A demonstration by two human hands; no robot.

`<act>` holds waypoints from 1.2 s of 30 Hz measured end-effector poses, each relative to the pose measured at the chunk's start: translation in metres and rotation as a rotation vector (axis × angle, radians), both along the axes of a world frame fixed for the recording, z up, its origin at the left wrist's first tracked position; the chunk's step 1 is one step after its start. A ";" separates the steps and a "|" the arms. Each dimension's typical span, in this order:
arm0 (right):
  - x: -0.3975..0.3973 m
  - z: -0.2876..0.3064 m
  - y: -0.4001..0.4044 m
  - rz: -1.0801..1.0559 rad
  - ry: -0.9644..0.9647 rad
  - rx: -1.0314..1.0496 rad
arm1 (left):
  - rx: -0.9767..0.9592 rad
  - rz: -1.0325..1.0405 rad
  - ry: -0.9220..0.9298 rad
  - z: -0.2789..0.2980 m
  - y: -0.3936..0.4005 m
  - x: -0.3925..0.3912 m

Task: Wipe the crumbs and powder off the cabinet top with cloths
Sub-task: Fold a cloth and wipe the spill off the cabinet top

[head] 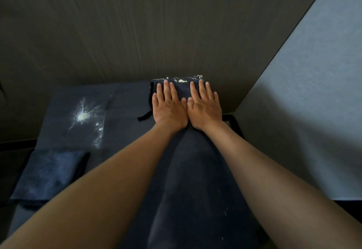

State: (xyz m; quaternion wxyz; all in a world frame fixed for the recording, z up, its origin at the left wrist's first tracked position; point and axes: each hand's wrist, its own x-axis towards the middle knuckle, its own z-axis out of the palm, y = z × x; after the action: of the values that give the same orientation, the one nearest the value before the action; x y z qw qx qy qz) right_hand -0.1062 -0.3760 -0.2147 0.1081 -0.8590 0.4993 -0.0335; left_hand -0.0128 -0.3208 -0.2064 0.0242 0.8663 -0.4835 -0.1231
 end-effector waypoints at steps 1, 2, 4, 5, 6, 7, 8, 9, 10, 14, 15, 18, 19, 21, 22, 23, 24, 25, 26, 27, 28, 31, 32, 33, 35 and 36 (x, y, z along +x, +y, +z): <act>0.004 0.001 -0.006 0.000 0.003 0.009 | -0.002 -0.002 -0.004 -0.001 -0.006 0.005; 0.008 0.001 -0.012 0.000 0.007 0.017 | -0.004 -0.004 -0.007 -0.001 -0.012 0.009; 0.017 0.002 -0.023 -0.003 0.012 0.033 | -0.009 -0.004 -0.007 -0.002 -0.023 0.018; 0.020 0.002 -0.029 -0.006 0.017 0.039 | -0.013 -0.004 -0.006 -0.002 -0.028 0.021; 0.024 0.003 -0.035 -0.007 0.025 0.043 | -0.014 -0.004 -0.004 -0.003 -0.034 0.025; 0.028 0.003 -0.040 -0.008 0.034 0.045 | -0.014 -0.005 -0.003 -0.003 -0.038 0.028; 0.031 0.003 -0.045 -0.009 0.040 0.044 | -0.014 -0.007 -0.002 -0.003 -0.042 0.031; 0.034 0.003 -0.048 -0.010 0.043 0.040 | -0.014 -0.011 -0.001 -0.003 -0.046 0.034; 0.037 0.002 -0.051 -0.011 0.044 0.037 | -0.014 -0.018 0.001 -0.004 -0.048 0.038; 0.049 0.002 -0.050 0.005 0.065 0.019 | -0.021 -0.046 0.013 -0.007 -0.047 0.053; 0.052 0.002 -0.048 0.014 0.068 0.012 | -0.024 -0.044 0.010 -0.008 -0.045 0.058; 0.068 0.000 -0.036 0.034 0.060 0.002 | -0.025 -0.027 0.015 -0.012 -0.034 0.075; 0.076 0.000 -0.031 0.041 0.056 0.011 | -0.023 -0.021 0.018 -0.012 -0.029 0.083; 0.093 0.000 -0.018 0.061 0.052 0.031 | -0.017 -0.005 0.024 -0.013 -0.015 0.100; 0.102 0.000 -0.011 0.074 0.048 0.037 | -0.016 0.004 0.027 -0.012 -0.008 0.109; 0.111 0.001 -0.004 0.086 0.040 0.041 | -0.013 0.012 0.029 -0.012 0.000 0.117; 0.119 0.001 0.003 0.094 0.030 0.043 | -0.008 0.019 0.031 -0.012 0.007 0.124; 0.126 0.001 0.009 0.099 0.022 0.041 | -0.002 0.024 0.030 -0.011 0.014 0.131; 0.133 0.001 0.015 0.102 0.017 0.040 | 0.007 0.028 0.028 -0.010 0.020 0.137; 0.139 0.001 0.021 0.104 0.014 0.040 | 0.014 0.033 0.027 -0.009 0.026 0.143; 0.145 0.001 0.027 0.107 0.013 0.043 | 0.023 0.037 0.027 -0.008 0.032 0.149; 0.161 0.002 0.042 0.121 0.009 0.053 | 0.051 0.053 0.033 -0.006 0.047 0.166; 0.166 0.002 0.047 0.125 0.008 0.054 | 0.063 0.054 0.038 -0.005 0.051 0.171; 0.171 0.003 0.052 0.127 0.007 0.053 | 0.073 0.055 0.041 -0.005 0.055 0.176; 0.180 0.003 0.062 0.128 0.002 0.053 | 0.092 0.063 0.044 -0.004 0.063 0.186; 0.185 0.003 0.066 0.130 0.002 0.055 | 0.100 0.069 0.045 -0.004 0.067 0.191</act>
State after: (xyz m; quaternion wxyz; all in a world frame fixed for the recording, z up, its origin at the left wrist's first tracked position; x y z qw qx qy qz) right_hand 0.0793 -0.3098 -0.2115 0.1332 -0.8864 0.4433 -0.0119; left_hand 0.1783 -0.2539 -0.2100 -0.0043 0.8797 -0.4458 -0.1656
